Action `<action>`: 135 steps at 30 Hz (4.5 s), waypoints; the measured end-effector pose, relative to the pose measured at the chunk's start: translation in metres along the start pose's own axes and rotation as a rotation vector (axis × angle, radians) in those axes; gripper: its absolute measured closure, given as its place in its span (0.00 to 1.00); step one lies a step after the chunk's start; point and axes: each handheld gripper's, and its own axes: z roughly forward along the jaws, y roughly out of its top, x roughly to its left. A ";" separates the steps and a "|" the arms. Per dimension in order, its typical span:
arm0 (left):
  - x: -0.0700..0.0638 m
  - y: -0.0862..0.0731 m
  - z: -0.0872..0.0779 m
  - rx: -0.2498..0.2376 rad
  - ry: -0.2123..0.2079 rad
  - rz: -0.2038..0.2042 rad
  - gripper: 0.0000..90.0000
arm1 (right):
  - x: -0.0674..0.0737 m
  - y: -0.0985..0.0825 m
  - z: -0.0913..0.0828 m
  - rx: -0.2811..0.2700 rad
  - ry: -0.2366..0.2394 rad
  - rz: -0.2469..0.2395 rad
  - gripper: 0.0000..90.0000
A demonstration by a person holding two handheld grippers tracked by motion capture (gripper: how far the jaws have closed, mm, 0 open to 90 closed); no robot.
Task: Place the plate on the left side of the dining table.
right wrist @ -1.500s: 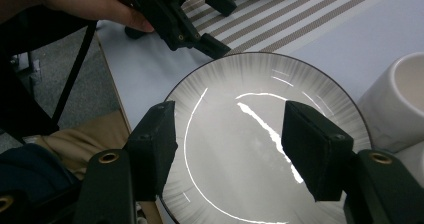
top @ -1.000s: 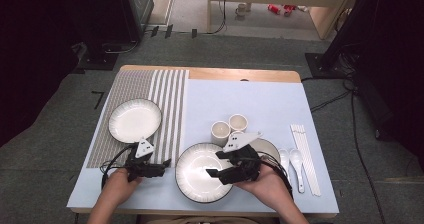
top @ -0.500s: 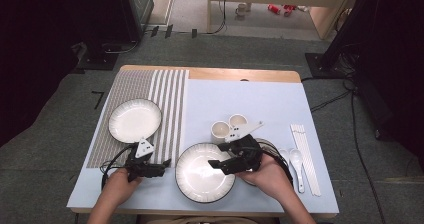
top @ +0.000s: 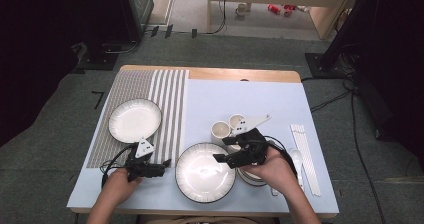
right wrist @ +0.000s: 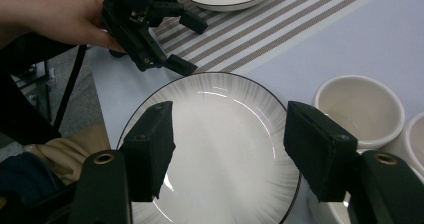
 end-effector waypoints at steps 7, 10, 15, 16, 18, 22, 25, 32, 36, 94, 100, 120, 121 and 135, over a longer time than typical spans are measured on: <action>0.000 0.000 0.000 0.001 0.000 0.000 0.16 | -0.011 -0.002 -0.010 -0.022 -0.018 0.015 0.41; 0.000 0.000 0.000 0.000 0.000 0.000 0.16 | -0.016 -0.003 -0.013 -0.033 -0.025 0.019 0.42; 0.000 0.000 0.000 0.000 0.000 0.000 0.16 | -0.020 -0.006 -0.016 -0.036 -0.025 -0.004 0.46; 0.000 0.000 0.000 0.001 0.000 0.000 0.16 | -0.021 -0.007 -0.016 -0.037 -0.019 -0.003 0.46; 0.000 0.000 0.000 0.000 0.000 0.000 0.16 | -0.023 -0.008 -0.017 -0.040 -0.013 0.004 0.44; 0.000 0.000 0.000 0.000 0.001 0.000 0.16 | -0.030 -0.010 -0.021 -0.066 -0.006 0.017 0.49; 0.000 0.000 0.000 -0.002 0.001 -0.001 0.16 | -0.035 -0.014 -0.024 -0.072 0.003 0.016 0.50; 0.000 0.000 0.000 -0.004 0.001 -0.003 0.16 | -0.045 -0.016 -0.027 -0.038 0.023 0.025 0.52; 0.000 0.000 0.000 -0.004 0.002 -0.003 0.16 | -0.047 -0.018 -0.028 -0.042 0.010 0.002 0.52; 0.000 0.000 0.000 -0.002 0.002 0.000 0.16 | -0.090 -0.068 -0.043 -0.050 0.010 0.032 0.69; 0.000 0.000 0.000 -0.002 0.002 0.001 0.16 | -0.094 -0.072 -0.043 -0.043 0.033 0.034 0.70; 0.000 0.000 0.000 -0.002 0.002 0.001 0.16 | -0.104 -0.085 -0.041 -0.022 0.051 0.078 0.80; 0.000 0.000 0.000 -0.002 0.002 0.001 0.16 | -0.104 -0.085 -0.041 -0.018 0.047 0.081 0.81; 0.000 0.000 0.000 -0.002 0.002 0.000 0.16 | -0.111 -0.084 -0.038 -0.002 0.070 0.186 0.81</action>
